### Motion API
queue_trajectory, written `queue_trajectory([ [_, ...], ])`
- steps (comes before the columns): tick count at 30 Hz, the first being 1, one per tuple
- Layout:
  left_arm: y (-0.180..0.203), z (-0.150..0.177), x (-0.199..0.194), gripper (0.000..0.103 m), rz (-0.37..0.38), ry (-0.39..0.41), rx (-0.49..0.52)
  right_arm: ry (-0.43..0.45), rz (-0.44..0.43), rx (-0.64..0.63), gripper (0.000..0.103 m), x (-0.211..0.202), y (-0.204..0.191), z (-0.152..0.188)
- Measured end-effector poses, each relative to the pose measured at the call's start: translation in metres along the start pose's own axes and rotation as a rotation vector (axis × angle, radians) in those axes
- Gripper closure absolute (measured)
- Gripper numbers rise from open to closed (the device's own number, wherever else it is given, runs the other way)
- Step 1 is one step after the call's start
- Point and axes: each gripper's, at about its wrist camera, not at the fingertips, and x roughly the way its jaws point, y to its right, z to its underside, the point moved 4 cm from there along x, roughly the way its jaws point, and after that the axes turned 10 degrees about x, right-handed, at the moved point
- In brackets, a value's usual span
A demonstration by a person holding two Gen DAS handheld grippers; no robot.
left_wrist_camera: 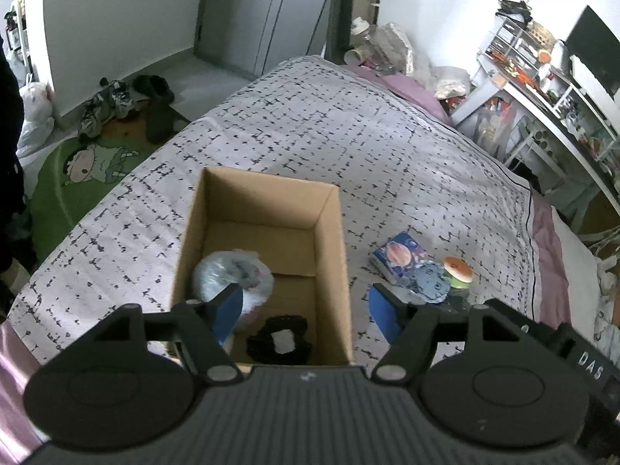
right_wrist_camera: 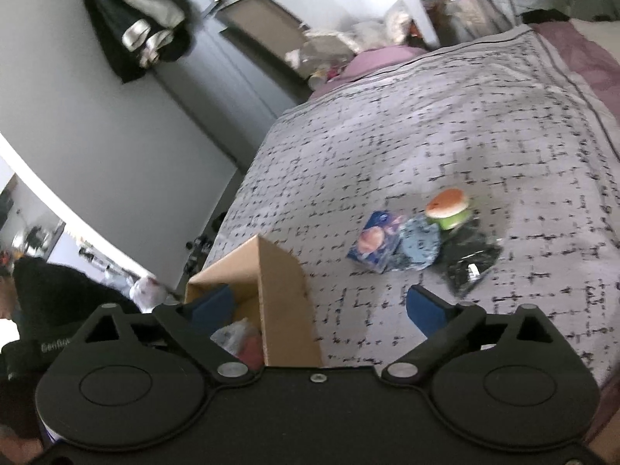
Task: Organize soft objects
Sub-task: 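Move the left tool back toward the remaining items on the bed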
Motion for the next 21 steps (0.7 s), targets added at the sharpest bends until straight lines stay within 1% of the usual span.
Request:
queue_trajectory([
  [3,0.015,0.000,0.000,0.032,-0.003,0.004,0.029,0.021,0.036,0.001,0.004,-0.004,0.009,-0.006],
  [5,0.025,-0.001,0.001,0.032,-0.003,0.004,0.045,0.022,0.043,0.015,0.001,-0.007,0.016,-0.010],
  [9,0.044,-0.003,0.007,0.032,0.012,-0.003,0.056,0.030,0.066,0.050,0.001,-0.010,0.033,-0.017],
  [13,0.063,-0.003,0.014,0.024,0.018,0.003,0.063,0.040,0.087,0.091,0.001,-0.011,0.051,-0.024],
  [16,0.076,-0.003,0.020,0.023,0.020,0.002,0.075,0.042,0.090,0.129,0.001,-0.010,0.063,-0.029],
  [21,0.091,-0.004,0.032,0.023,0.034,-0.014,0.066,0.026,0.090,0.180,0.001,-0.003,0.077,-0.031],
])
